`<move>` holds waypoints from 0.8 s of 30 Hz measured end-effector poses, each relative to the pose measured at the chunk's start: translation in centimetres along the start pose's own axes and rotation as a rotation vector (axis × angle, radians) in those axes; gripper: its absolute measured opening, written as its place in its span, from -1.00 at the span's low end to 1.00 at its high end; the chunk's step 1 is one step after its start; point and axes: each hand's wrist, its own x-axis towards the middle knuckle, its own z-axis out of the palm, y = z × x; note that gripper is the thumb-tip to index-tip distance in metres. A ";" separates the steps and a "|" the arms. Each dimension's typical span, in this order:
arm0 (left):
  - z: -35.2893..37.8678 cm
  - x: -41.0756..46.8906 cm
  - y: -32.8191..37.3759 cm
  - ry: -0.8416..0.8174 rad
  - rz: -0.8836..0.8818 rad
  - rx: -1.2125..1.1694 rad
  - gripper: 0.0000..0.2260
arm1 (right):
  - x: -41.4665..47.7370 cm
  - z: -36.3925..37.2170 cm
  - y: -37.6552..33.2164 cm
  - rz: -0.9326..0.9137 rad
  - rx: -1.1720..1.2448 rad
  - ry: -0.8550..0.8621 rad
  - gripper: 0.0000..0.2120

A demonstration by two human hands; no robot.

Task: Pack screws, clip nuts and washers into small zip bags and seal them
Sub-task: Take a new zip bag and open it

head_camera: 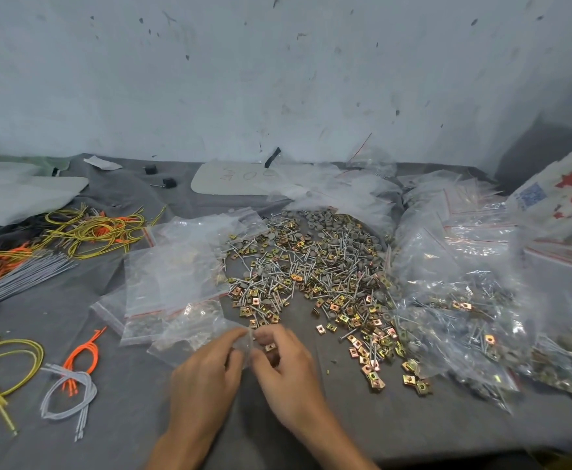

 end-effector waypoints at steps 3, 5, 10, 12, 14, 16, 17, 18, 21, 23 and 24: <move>0.4 -0.2 -0.3 -0.018 -0.013 -0.004 -0.69 | 1.7 -1.8 -0.1 -0.193 -0.313 0.079 -0.77; 0.5 -0.1 -0.2 -0.026 -0.036 -0.027 -0.66 | 3.6 -3.2 -0.1 -0.216 -0.486 0.059 -0.74; 0.8 -0.2 -0.7 -0.049 -0.041 -0.078 -0.67 | 5.9 -5.2 1.7 -0.089 -0.632 -0.041 -0.73; 0.8 -0.2 -0.7 -0.035 -0.024 -0.090 -0.69 | 6.0 -5.4 2.2 -0.063 -0.646 -0.065 -0.75; 0.9 -0.2 -0.8 -0.029 -0.017 -0.107 -0.72 | 6.2 -5.4 2.5 -0.057 -0.642 -0.068 -0.77; 1.0 -0.2 -1.1 -0.041 -0.020 -0.126 -0.73 | 6.4 -5.4 2.5 -0.056 -0.641 -0.072 -0.78; 1.0 -0.2 -1.2 -0.055 -0.024 -0.140 -0.73 | 6.5 -5.4 2.4 -0.059 -0.637 -0.084 -0.79; 0.9 -0.2 -1.3 -0.068 -0.036 -0.157 -0.72 | 6.7 -5.2 2.3 -0.066 -0.630 -0.105 -0.79; 0.8 -0.1 -1.3 -0.096 -0.089 -0.210 -0.63 | 7.2 -4.8 1.8 -0.069 -0.616 -0.183 -0.79; 0.8 0.0 -1.3 -0.100 -0.113 -0.235 -0.60 | 7.5 -4.5 1.6 -0.051 -0.604 -0.232 -0.79; 0.8 0.0 -1.3 -0.099 -0.116 -0.247 -0.60 | 7.6 -4.3 1.6 -0.044 -0.601 -0.251 -0.78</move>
